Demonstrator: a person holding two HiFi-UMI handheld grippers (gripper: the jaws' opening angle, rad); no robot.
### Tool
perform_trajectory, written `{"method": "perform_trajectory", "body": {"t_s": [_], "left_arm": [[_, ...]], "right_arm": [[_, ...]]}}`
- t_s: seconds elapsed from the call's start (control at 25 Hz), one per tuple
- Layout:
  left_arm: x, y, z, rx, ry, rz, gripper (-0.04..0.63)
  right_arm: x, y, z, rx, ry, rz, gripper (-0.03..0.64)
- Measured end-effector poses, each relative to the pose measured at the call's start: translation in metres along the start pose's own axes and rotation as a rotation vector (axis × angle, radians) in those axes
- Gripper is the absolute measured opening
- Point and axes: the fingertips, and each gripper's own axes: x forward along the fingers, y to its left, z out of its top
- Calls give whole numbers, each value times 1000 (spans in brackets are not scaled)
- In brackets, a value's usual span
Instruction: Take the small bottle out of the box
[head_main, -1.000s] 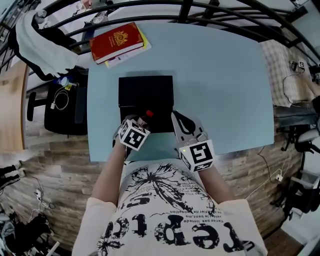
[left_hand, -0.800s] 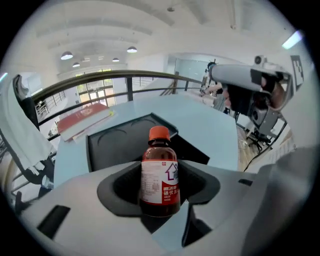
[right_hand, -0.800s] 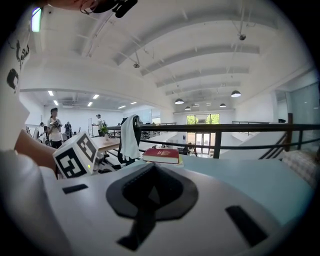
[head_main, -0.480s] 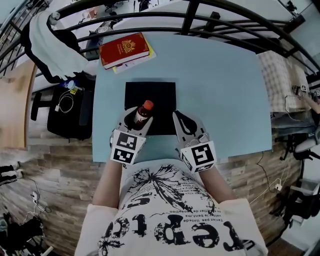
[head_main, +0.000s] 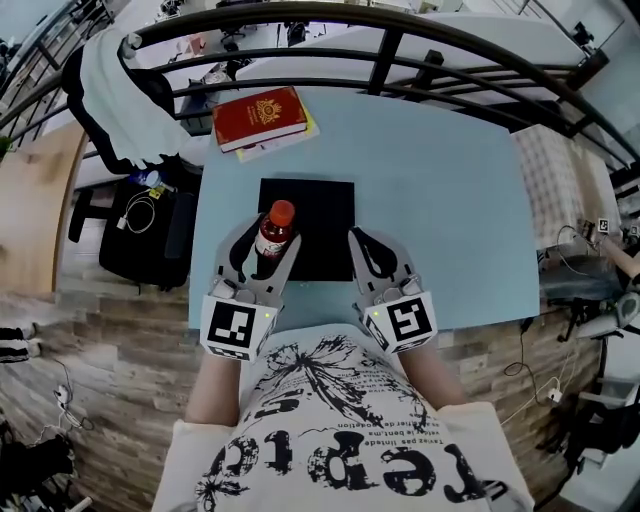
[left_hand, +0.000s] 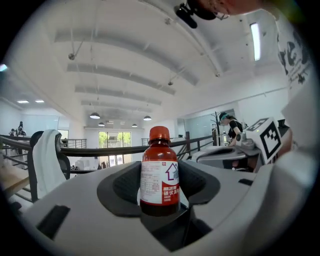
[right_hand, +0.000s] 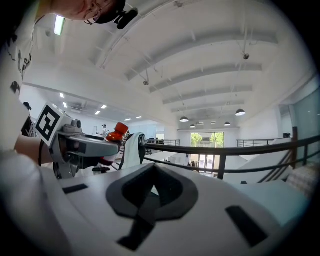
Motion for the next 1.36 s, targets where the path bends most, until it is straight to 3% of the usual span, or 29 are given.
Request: {"method": "perform_trajectory", "body": {"t_s": [0.12,0.24,0.64,1.36], "left_arm": [[-9,6,10,-4,-66,28,232],[-12,10,11,-11,-79,37,232],[-6,7,7,-22,-56,15,232],[-2,17,0,-55,-34,3,232]], "right_arm": [[0,0,6,-10,-14,0,11],[1,0,11,-25,-26,3,11],[2,-1,19,-58,-43,8,9],[11,-1,12,-22,-41,-10,9]]}}
